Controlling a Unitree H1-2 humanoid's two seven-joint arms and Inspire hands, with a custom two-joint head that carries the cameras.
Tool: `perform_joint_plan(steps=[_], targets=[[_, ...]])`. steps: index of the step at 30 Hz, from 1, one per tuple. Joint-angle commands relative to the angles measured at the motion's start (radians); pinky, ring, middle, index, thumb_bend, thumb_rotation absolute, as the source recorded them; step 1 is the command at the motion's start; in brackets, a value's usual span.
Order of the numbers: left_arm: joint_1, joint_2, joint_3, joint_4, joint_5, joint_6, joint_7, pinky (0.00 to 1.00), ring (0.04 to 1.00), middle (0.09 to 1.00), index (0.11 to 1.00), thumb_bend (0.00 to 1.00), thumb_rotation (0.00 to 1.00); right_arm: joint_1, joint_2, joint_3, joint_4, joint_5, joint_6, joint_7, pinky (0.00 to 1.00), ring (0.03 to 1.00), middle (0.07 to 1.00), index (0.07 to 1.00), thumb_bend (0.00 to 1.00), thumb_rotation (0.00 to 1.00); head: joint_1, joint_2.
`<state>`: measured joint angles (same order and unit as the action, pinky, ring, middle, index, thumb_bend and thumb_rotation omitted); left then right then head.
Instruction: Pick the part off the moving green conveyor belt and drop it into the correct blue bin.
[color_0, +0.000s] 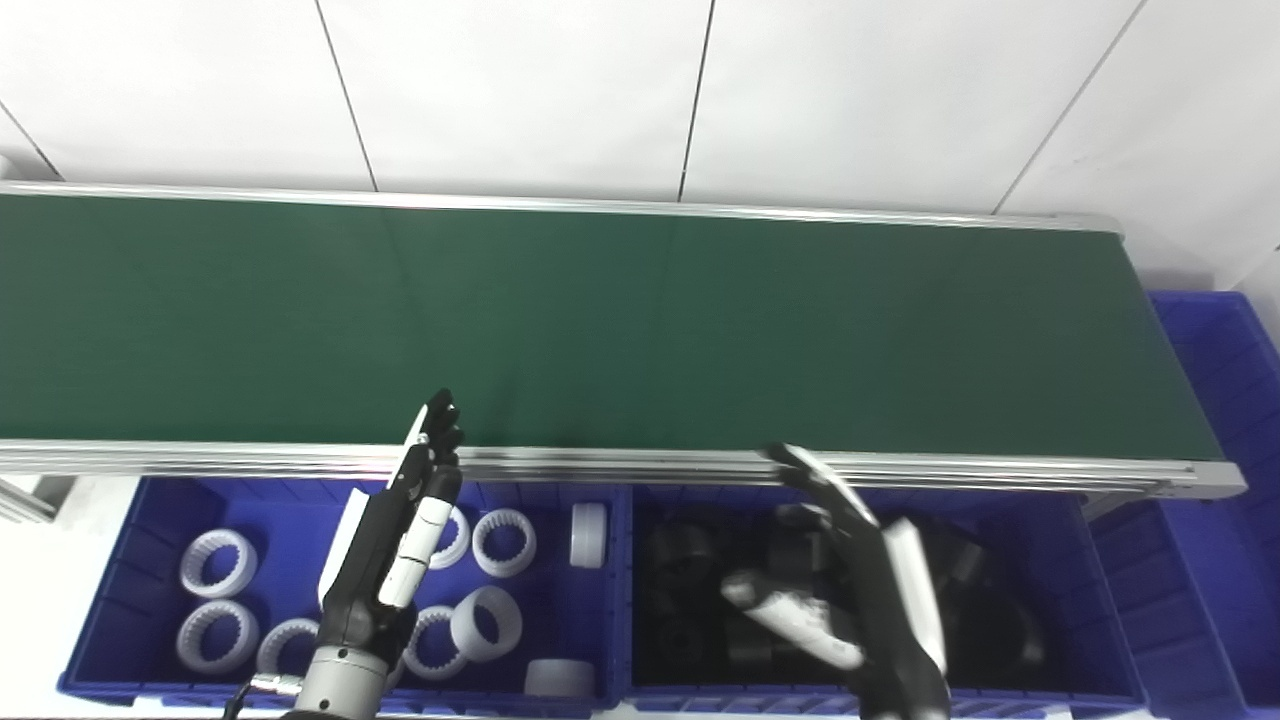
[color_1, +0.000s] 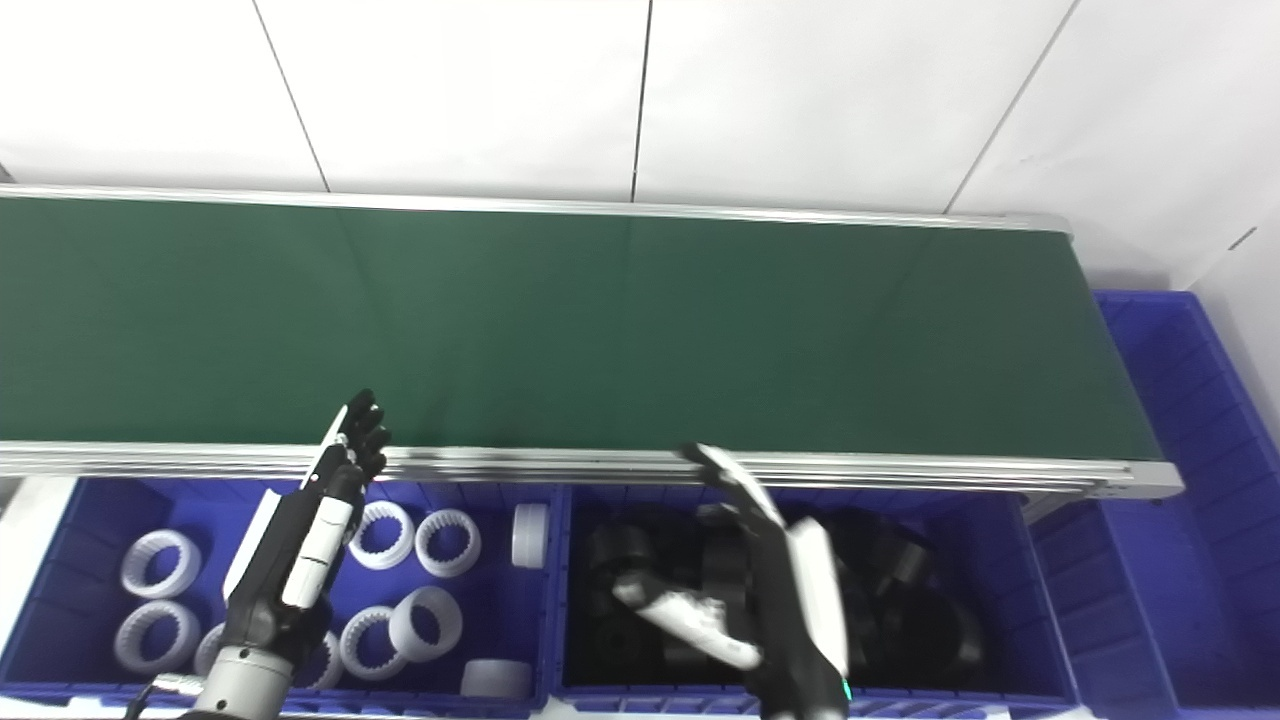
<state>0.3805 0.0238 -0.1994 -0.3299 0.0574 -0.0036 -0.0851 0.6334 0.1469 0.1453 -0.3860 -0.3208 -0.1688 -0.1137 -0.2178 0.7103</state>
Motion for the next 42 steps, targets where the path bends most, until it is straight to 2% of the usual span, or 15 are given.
perform_joint_plan(steps=[1, 3, 6, 10, 19, 23, 31, 42], targets=[[0.009, -0.001, -0.003, -0.005, 0.032, -0.087, 0.016, 1.00, 1.000, 1.000, 1.000, 0.70, 0.95, -0.010, 0.014, -0.018, 0.033, 0.111, -0.114, -0.039, 0.82, 0.903, 0.949, 0.939, 0.91, 0.90, 0.000, -0.003], [0.012, 0.000, -0.001, 0.006, 0.049, -0.120, 0.022, 1.00, 1.000, 1.000, 1.000, 0.69, 0.96, -0.024, 0.017, -0.038, 0.085, 0.180, -0.152, -0.042, 0.85, 0.929, 0.981, 0.974, 0.88, 0.95, -0.002, -0.013], [0.019, 0.001, 0.005, 0.017, 0.060, -0.153, 0.026, 1.00, 1.000, 1.000, 1.000, 0.69, 0.96, -0.037, 0.023, -0.047, 0.137, 0.222, -0.197, -0.044, 0.88, 0.938, 0.993, 0.989, 0.82, 0.98, 0.001, -0.029], [0.027, 0.001, 0.017, 0.023, 0.058, -0.177, 0.030, 1.00, 1.000, 1.000, 1.000, 0.69, 0.94, -0.044, 0.025, -0.041, 0.188, 0.201, -0.252, -0.049, 0.90, 0.921, 0.986, 0.999, 0.83, 1.00, -0.005, -0.047], [0.040, 0.003, 0.035, 0.058, 0.085, -0.273, 0.052, 1.00, 1.000, 1.000, 1.000, 0.60, 0.93, -0.055, 0.039, -0.036, 0.235, 0.135, -0.292, -0.082, 0.96, 0.956, 1.000, 1.000, 0.82, 1.00, -0.018, -0.074], [0.048, -0.001, 0.029, 0.056, 0.080, -0.264, 0.044, 1.00, 1.000, 1.000, 1.000, 0.59, 0.94, -0.064, 0.019, -0.020, 0.240, 0.070, -0.300, -0.103, 0.98, 0.986, 1.000, 1.000, 0.80, 1.00, -0.012, -0.084], [0.060, -0.009, 0.015, 0.066, 0.088, -0.220, 0.041, 1.00, 1.000, 1.000, 1.000, 0.65, 1.00, -0.072, -0.031, 0.017, 0.255, 0.031, -0.299, -0.130, 1.00, 1.000, 1.000, 1.000, 0.75, 0.99, 0.008, -0.118], [0.054, -0.005, -0.003, 0.060, 0.085, -0.154, 0.025, 1.00, 1.000, 1.000, 1.000, 0.65, 1.00, -0.083, -0.037, 0.012, 0.261, 0.032, -0.289, -0.124, 1.00, 0.992, 1.000, 1.000, 0.74, 0.99, 0.017, -0.115]])
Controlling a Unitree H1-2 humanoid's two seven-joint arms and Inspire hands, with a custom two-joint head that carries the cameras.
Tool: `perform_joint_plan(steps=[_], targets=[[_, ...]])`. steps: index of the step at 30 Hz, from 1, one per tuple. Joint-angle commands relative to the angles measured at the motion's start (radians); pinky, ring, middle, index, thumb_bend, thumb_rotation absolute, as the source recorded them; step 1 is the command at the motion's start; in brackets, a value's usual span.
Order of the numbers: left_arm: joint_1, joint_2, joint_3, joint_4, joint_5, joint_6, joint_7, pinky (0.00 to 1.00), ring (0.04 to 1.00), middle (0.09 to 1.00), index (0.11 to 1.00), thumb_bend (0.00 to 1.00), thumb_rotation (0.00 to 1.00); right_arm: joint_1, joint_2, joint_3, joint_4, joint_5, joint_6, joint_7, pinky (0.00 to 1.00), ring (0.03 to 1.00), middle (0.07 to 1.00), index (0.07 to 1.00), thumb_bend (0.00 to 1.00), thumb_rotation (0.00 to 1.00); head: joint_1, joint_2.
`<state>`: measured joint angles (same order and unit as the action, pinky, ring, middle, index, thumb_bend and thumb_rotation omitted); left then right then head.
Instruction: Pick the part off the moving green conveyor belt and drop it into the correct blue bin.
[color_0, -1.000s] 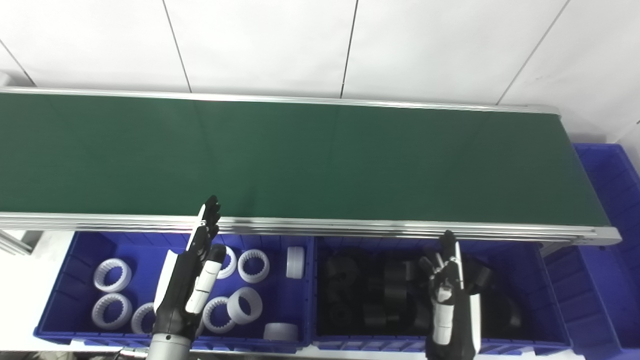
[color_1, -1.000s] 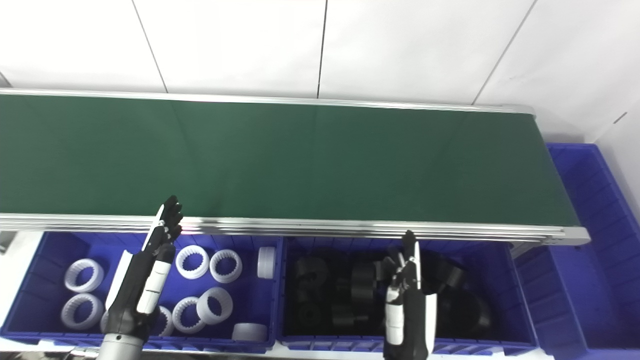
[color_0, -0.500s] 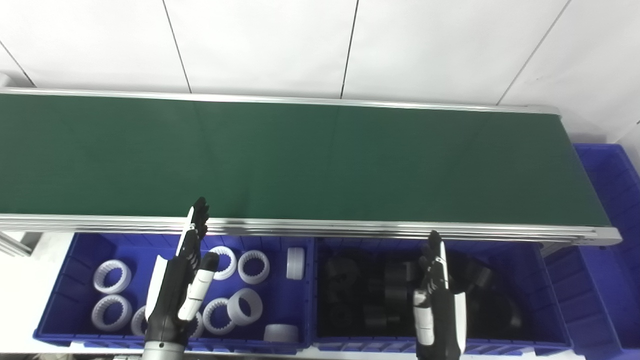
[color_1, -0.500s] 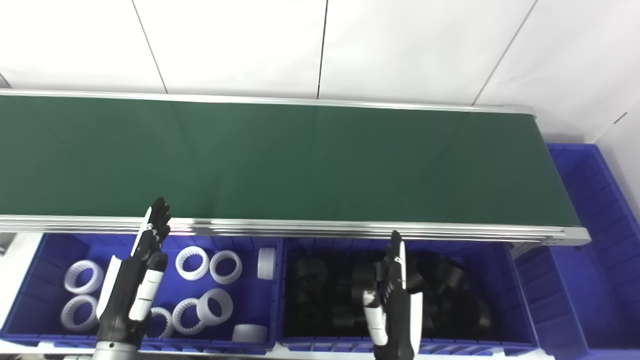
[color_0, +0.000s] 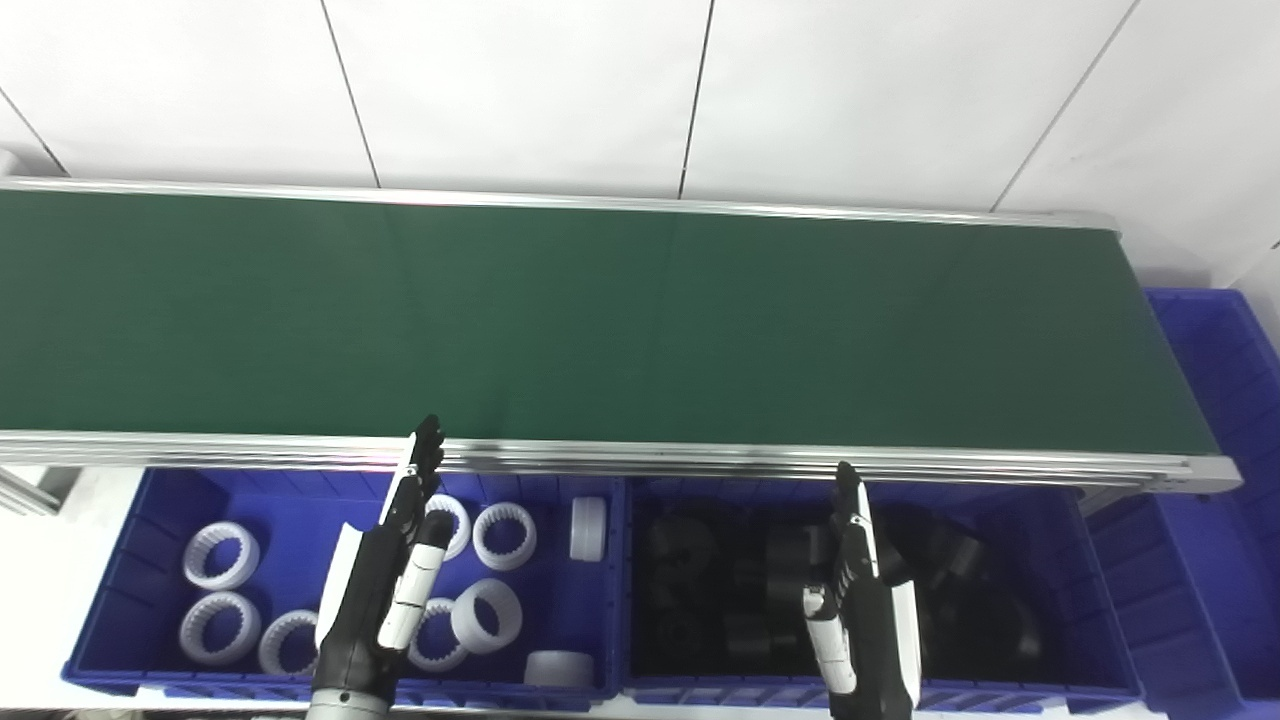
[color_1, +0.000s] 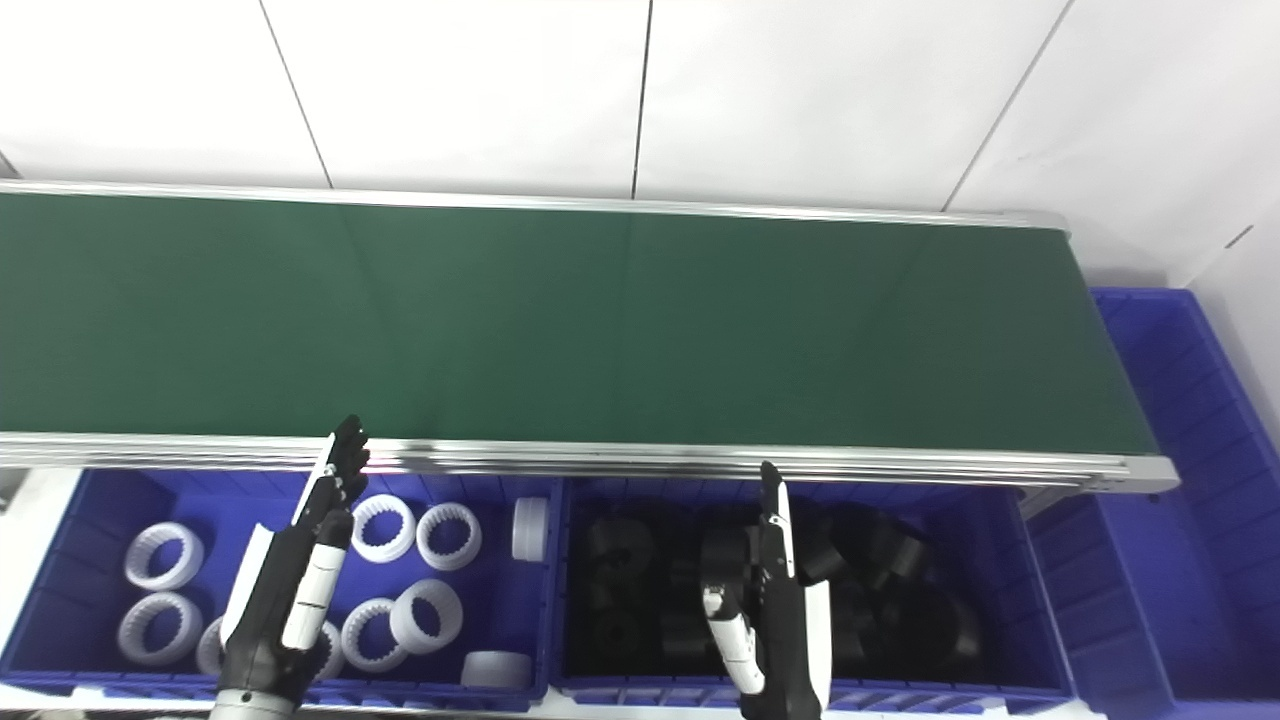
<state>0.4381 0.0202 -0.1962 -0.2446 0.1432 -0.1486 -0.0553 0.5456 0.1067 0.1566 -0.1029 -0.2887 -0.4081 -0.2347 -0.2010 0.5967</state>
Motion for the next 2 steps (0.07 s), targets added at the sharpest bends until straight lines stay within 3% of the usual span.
perform_joint_plan(steps=[1, 2], targets=[[-0.004, -0.002, -0.007, -0.024, -0.004, -0.008, -0.005, 1.00, 1.000, 1.000, 1.000, 0.64, 1.00, 0.005, 0.003, 0.000, -0.022, 0.002, -0.049, -0.002, 1.00, 0.990, 1.000, 1.000, 0.74, 0.99, 0.003, 0.002], [-0.005, -0.002, -0.007, -0.024, -0.006, -0.007, -0.006, 1.00, 1.000, 1.000, 1.000, 0.64, 1.00, 0.005, 0.003, 0.000, -0.022, 0.003, -0.048, -0.001, 1.00, 0.989, 1.000, 1.000, 0.75, 0.99, 0.003, 0.002]])
